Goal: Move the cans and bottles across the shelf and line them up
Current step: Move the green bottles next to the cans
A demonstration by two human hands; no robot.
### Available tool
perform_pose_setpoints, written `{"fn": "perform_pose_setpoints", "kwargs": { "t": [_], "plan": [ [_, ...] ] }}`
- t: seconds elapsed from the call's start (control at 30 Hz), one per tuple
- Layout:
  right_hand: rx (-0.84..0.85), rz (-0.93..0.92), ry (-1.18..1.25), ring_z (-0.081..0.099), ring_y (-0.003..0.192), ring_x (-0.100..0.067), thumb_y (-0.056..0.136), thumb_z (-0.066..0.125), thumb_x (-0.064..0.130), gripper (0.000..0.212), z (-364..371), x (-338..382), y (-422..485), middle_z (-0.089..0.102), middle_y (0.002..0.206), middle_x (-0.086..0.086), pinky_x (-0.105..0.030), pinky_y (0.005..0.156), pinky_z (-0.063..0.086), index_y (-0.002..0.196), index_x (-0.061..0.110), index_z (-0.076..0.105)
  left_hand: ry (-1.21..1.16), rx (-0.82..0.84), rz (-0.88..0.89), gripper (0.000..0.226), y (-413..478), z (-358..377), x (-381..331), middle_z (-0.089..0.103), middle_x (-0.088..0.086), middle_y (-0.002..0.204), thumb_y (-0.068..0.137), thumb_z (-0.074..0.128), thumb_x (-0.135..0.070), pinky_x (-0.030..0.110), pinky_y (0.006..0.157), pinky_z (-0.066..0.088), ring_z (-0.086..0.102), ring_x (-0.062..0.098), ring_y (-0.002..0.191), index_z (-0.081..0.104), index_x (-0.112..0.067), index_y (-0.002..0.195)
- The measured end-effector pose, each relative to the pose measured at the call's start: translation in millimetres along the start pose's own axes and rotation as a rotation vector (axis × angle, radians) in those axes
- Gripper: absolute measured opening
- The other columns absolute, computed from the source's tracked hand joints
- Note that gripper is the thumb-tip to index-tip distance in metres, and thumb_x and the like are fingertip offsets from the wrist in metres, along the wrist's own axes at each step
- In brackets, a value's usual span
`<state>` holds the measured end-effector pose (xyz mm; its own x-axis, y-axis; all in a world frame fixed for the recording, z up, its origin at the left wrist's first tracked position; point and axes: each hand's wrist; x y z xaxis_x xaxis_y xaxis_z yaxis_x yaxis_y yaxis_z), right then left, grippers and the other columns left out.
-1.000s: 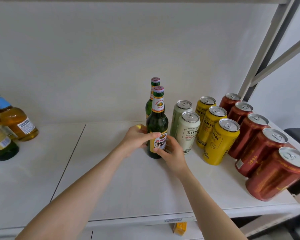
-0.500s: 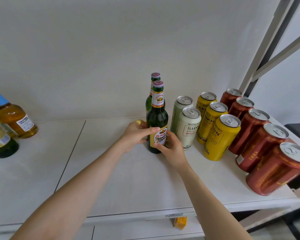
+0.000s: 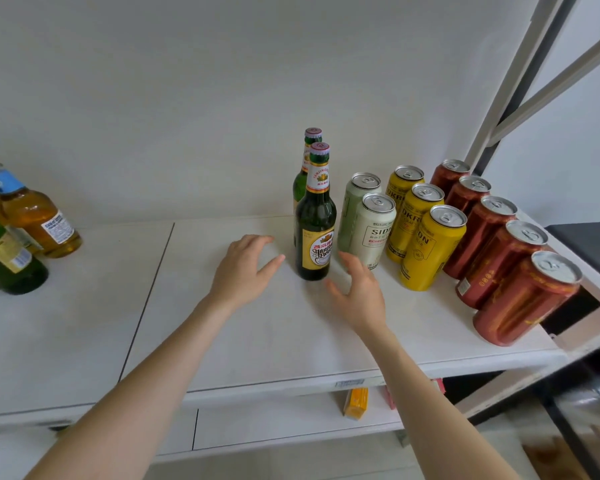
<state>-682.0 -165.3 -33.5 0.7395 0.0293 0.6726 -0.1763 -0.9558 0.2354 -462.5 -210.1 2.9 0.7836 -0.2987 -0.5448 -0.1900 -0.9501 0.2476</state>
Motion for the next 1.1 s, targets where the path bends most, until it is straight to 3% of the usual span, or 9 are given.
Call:
{"fn": "perform_pose_setpoints", "kwargs": {
  "t": [0.1,0.17,0.27,0.43,0.6,0.77,0.9,1.1],
  "plan": [
    [-0.027,-0.089,-0.236,0.052,0.118,-0.029,0.089,0.06,0.036,0.06,-5,9,-20,0.056,0.134,-0.007,-0.043,0.092,0.045,0.142,0.015,0.043,0.285,-0.063,0.15,0.062,-22,-1,7,0.059,0.016,0.132,0.088,0.041,-0.053,0.048,0.1,0.045,0.053,0.038,0.122,0.06,-0.009,0.127],
    [-0.053,-0.142,-0.354,0.054,0.115,-0.031,0.087,0.059,0.038,0.06,-6,12,-34,0.058,0.132,-0.008,-0.044,0.09,0.045,0.14,0.013,0.046,0.414,-0.048,0.149,0.055,-36,-2,9,0.056,0.018,0.136,0.088,0.051,-0.048,0.056,0.1,0.043,0.051,0.04,0.127,0.059,-0.011,0.129],
    [-0.08,-0.192,-0.482,0.055,0.118,-0.033,0.084,0.062,0.039,0.062,-10,16,-55,0.058,0.132,-0.01,-0.046,0.095,0.045,0.138,0.011,0.048,0.509,-0.049,0.151,0.056,-63,-3,8,0.051,0.017,0.143,0.085,0.068,-0.04,0.063,0.104,0.035,0.045,0.038,0.134,0.057,-0.014,0.133],
    [-0.034,-0.196,-0.631,0.042,0.134,-0.033,0.087,0.06,0.042,0.068,-18,29,-87,0.044,0.148,-0.012,-0.05,0.108,0.034,0.145,0.016,0.036,0.595,-0.061,0.149,0.06,-105,-13,8,0.045,0.015,0.149,0.085,0.068,-0.04,0.063,0.108,0.03,0.038,0.035,0.14,0.054,-0.015,0.137],
    [0.002,-0.167,-0.66,0.028,0.143,-0.031,0.092,0.053,0.043,0.07,-24,45,-131,0.03,0.157,-0.011,-0.051,0.115,0.022,0.151,0.019,0.025,0.606,-0.079,0.166,0.06,-155,-27,1,0.04,0.014,0.153,0.087,0.065,-0.04,0.062,0.112,0.024,0.032,0.033,0.144,0.051,-0.016,0.14],
    [-0.015,-0.164,-0.671,0.032,0.142,-0.032,0.089,0.057,0.042,0.07,-28,68,-173,0.036,0.154,-0.012,-0.053,0.114,0.023,0.149,0.019,0.029,0.637,-0.07,0.173,0.063,-200,-51,-7,0.022,0.009,0.162,0.095,0.05,-0.046,0.056,0.118,0.007,0.015,0.029,0.151,0.034,-0.023,0.151],
    [-0.006,-0.178,-0.677,0.033,0.141,-0.032,0.088,0.059,0.041,0.07,-23,91,-199,0.037,0.153,-0.013,-0.055,0.114,0.024,0.149,0.018,0.032,0.67,-0.078,0.173,0.062,-228,-70,-1,0.035,0.011,0.156,0.089,0.06,-0.046,0.058,0.115,0.015,0.029,0.032,0.146,0.047,-0.022,0.144],
    [0.013,-0.222,-0.655,0.018,0.148,-0.029,0.095,0.049,0.044,0.07,-8,135,-221,0.022,0.16,-0.01,-0.052,0.118,0.011,0.153,0.021,0.018,0.693,-0.077,0.127,0.064,-260,-103,25,0.033,0.011,0.158,0.089,0.06,-0.049,0.059,0.115,0.014,0.026,0.033,0.147,0.045,-0.024,0.146]
  ]
}}
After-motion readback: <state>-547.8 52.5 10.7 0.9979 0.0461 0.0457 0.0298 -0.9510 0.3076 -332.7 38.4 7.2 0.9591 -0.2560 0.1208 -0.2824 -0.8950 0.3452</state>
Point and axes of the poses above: each hand's wrist, its own y-axis towards the middle knuckle, its own z-axis out of the palm, x = y × z
